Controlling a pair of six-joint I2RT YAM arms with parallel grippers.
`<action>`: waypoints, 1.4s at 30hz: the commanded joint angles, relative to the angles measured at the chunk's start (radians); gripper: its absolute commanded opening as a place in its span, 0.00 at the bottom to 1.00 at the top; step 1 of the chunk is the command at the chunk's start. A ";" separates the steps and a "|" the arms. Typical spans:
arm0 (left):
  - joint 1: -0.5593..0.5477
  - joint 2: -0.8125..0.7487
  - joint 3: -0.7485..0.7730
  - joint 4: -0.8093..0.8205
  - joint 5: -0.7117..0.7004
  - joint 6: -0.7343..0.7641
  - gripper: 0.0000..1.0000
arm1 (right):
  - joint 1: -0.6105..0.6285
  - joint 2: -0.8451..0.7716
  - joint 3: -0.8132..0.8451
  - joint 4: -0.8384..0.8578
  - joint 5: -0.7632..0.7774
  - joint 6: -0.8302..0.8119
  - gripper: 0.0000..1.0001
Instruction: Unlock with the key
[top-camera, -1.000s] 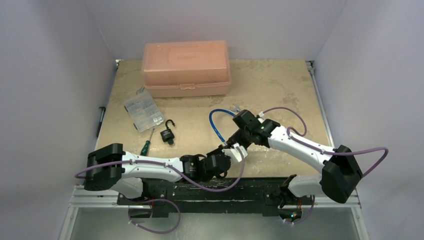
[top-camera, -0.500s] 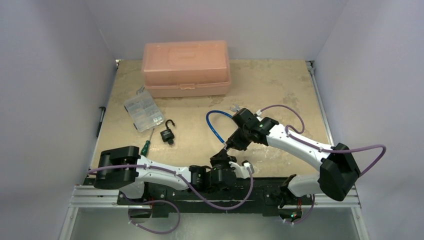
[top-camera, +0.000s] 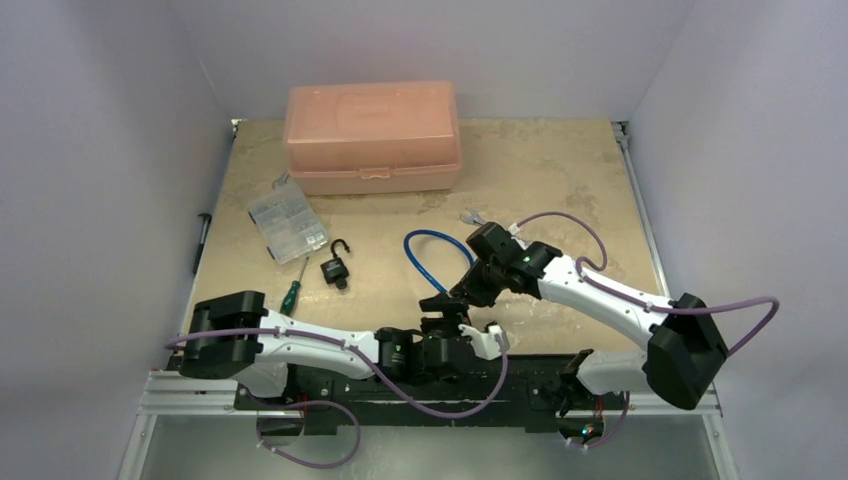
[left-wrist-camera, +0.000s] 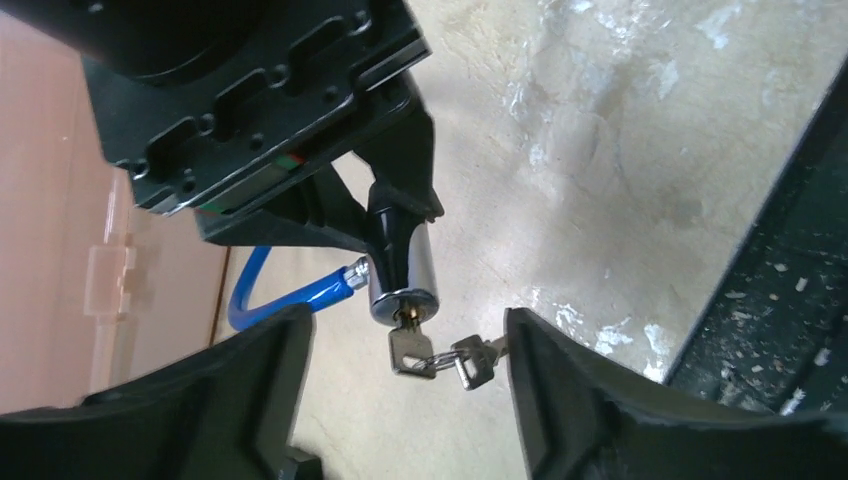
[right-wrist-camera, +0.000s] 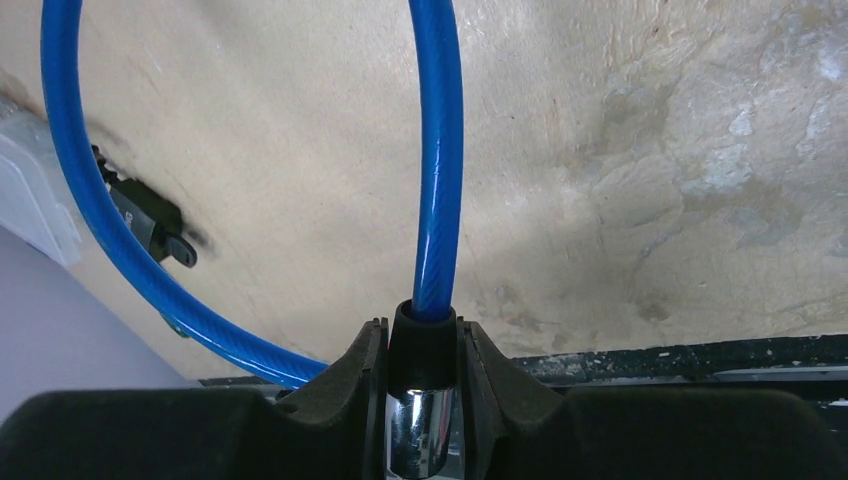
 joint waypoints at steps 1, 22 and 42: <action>-0.006 -0.122 0.003 -0.052 0.091 -0.111 0.84 | 0.006 -0.077 -0.041 0.088 0.014 -0.066 0.00; 0.197 -0.513 -0.187 -0.050 0.269 -0.894 0.95 | 0.005 -0.202 -0.247 0.350 0.034 -0.149 0.00; 0.384 -0.463 -0.458 0.445 0.397 -1.344 0.83 | 0.006 -0.210 -0.241 0.352 0.047 -0.168 0.00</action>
